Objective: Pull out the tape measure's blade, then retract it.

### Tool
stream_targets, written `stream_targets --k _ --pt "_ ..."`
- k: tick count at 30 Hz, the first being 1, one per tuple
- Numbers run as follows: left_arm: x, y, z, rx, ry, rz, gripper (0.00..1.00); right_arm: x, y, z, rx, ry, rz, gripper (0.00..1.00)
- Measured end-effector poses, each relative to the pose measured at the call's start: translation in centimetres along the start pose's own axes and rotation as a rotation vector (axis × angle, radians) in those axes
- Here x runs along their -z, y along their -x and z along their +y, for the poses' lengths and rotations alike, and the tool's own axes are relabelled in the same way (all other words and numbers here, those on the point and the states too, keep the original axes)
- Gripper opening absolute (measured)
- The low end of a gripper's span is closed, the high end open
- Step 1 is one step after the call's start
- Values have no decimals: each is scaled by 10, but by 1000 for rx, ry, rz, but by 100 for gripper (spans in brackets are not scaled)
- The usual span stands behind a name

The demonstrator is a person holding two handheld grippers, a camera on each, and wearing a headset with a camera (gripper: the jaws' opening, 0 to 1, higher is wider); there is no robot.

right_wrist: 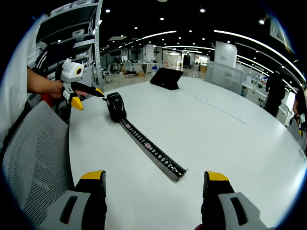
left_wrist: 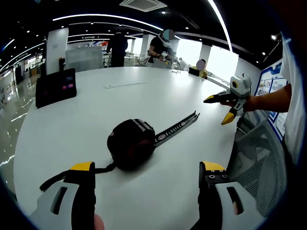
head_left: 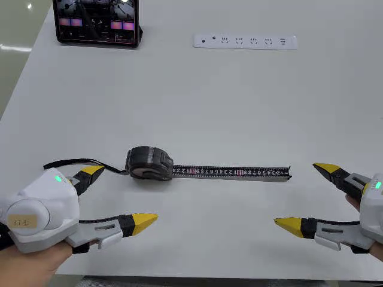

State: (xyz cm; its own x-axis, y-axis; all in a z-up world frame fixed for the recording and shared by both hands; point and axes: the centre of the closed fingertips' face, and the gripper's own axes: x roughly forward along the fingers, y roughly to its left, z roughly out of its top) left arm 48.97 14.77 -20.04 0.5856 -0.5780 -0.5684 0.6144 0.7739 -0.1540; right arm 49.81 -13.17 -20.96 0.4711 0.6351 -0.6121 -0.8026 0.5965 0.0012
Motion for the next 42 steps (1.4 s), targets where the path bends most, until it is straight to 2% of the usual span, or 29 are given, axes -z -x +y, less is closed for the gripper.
stream_targets --k 10,22,42 --pt "-4 -11 0 14 5 13 87 1 -3 -10 -19 15 15 80" --pt "-4 -22 2 28 10 27 88 9 -7 -12 -52 21 50 83" --pt "-9 -38 -8 49 32 28 88 15 -8 -22 -60 24 71 82"
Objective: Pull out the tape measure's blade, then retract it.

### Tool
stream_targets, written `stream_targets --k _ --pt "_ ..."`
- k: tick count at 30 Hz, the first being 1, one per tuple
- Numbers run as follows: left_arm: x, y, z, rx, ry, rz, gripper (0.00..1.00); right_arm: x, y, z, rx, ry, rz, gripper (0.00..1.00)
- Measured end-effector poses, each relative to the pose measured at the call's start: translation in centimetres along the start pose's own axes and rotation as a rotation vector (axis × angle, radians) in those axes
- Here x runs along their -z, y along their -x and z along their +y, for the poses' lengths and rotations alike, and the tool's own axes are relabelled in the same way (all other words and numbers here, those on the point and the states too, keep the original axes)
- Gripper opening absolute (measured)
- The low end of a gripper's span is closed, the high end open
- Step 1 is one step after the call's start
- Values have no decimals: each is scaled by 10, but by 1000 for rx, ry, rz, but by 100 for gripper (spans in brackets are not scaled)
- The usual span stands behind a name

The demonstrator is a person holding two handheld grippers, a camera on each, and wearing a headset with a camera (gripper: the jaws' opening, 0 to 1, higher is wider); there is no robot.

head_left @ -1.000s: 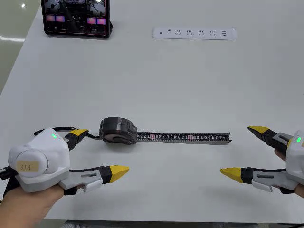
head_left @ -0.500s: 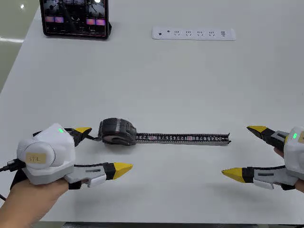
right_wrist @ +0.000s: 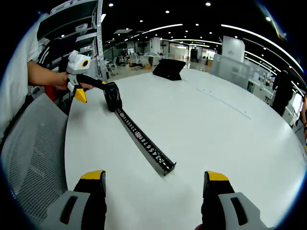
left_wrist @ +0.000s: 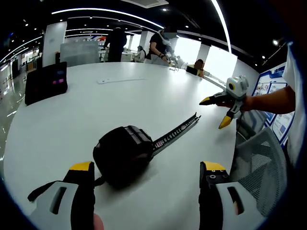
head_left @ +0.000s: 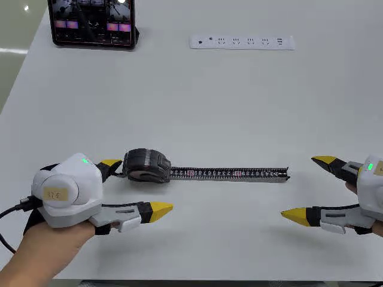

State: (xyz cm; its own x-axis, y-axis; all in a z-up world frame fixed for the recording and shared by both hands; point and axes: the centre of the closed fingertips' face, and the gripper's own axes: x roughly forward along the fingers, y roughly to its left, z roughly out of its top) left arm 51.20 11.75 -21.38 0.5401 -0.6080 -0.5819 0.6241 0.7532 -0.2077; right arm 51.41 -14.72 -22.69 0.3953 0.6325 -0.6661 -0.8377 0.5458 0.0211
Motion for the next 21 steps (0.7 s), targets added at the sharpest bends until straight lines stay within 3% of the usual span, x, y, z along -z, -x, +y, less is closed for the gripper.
stream_targets --k 9,15,21 --pt "-1 0 5 -25 21 -12 84 -2 -2 -1 -11 10 6 80" --pt "-3 -5 6 -69 34 -18 83 -7 -3 -5 -35 32 18 74" --pt "-8 -9 10 -111 106 -42 82 -6 -8 -8 -90 83 64 69"
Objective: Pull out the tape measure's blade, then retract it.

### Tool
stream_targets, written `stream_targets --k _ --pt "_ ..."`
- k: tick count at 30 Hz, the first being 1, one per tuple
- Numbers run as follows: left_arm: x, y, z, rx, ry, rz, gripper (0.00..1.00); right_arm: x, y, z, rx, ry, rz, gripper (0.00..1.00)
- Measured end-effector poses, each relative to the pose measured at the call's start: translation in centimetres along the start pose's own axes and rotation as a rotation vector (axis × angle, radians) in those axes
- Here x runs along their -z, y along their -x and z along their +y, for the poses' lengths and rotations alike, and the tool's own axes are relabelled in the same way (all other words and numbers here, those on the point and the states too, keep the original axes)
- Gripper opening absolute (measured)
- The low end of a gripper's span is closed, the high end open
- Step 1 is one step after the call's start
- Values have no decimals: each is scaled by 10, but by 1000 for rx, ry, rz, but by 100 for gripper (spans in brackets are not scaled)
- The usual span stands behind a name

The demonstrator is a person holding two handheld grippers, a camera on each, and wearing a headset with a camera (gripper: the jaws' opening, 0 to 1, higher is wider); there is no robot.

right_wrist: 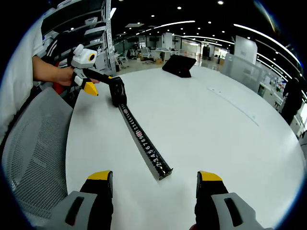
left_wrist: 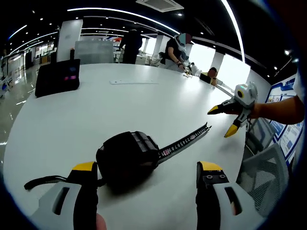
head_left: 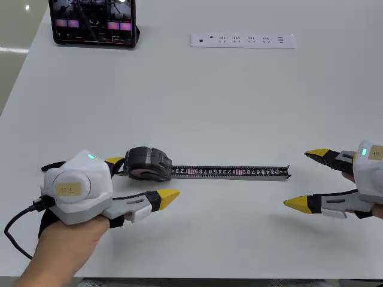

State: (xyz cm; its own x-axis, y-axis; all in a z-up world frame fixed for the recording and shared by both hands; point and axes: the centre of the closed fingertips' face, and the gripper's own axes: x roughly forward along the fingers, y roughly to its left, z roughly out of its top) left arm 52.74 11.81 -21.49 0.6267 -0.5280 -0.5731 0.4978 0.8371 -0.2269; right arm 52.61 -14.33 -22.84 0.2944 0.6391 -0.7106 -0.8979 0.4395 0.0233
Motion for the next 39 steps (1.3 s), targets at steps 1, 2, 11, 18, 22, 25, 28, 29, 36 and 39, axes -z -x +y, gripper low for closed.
stream_targets --k 1,2,11,18,22,25,28,29,36,39 --pt "0 -1 0 -7 6 -2 82 0 -1 -1 -9 13 11 69" --pt "0 -1 1 -17 10 -4 82 0 -2 -2 -16 20 17 69" --pt "-2 -6 5 -84 54 -25 81 0 -8 -5 -74 81 67 62" --pt "-2 -10 7 -132 73 -33 79 3 -13 -8 -118 127 106 52" --pt "-2 -12 10 -157 93 -35 78 3 -14 -10 -130 141 116 49" --pt "-2 -15 11 -179 103 -39 77 4 -15 -11 -139 156 125 46" --pt "-3 -17 13 -205 126 -49 76 4 -17 -12 -148 170 136 44" --pt "-3 -17 14 -212 130 -51 76 4 -17 -13 -149 174 140 43" --pt "-4 -18 21 -268 165 -68 69 2 -19 -13 -166 194 150 38" --pt "-3 -19 23 -280 175 -70 69 2 -21 -13 -178 208 157 35"
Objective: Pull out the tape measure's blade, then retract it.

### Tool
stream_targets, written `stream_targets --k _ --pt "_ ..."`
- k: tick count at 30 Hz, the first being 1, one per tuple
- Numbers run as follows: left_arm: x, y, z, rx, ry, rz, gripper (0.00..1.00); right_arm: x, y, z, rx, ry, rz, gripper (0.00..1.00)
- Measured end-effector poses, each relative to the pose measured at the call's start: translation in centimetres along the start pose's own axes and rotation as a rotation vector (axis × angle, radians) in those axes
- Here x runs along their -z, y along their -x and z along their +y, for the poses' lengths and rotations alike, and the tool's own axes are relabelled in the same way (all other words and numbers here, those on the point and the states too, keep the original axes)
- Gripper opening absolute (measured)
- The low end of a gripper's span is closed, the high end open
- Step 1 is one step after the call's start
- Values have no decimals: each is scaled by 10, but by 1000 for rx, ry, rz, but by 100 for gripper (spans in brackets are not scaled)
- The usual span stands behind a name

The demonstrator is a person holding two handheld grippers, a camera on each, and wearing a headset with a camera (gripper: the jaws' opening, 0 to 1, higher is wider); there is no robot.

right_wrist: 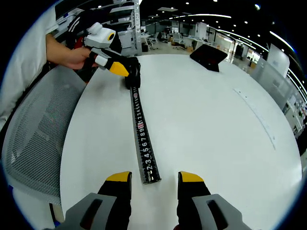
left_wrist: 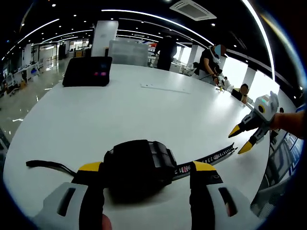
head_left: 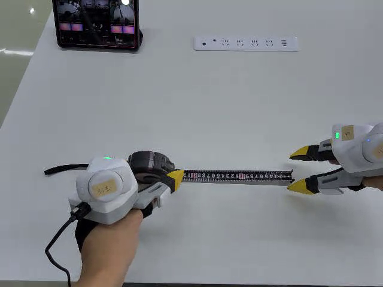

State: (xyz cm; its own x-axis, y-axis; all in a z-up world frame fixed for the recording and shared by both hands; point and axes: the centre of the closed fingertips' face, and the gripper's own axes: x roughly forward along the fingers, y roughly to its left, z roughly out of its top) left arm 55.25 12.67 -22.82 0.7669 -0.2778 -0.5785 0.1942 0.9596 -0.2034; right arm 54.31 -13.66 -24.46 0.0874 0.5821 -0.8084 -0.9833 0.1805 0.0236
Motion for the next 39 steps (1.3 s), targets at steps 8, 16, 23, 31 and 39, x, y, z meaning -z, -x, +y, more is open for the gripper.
stream_targets --k 8,16,23,31,39 --pt "0 -3 6 -43 18 4 65 0 -3 0 -26 16 16 31" --pt "0 -4 9 -64 16 13 61 3 -5 3 -48 32 36 26" --pt "1 -4 10 -72 23 17 60 5 -7 5 -63 48 53 22" --pt "1 -5 10 -65 30 30 60 8 -8 7 -78 66 73 17" --pt "1 -5 11 -68 32 30 60 9 -11 5 -76 96 88 12"
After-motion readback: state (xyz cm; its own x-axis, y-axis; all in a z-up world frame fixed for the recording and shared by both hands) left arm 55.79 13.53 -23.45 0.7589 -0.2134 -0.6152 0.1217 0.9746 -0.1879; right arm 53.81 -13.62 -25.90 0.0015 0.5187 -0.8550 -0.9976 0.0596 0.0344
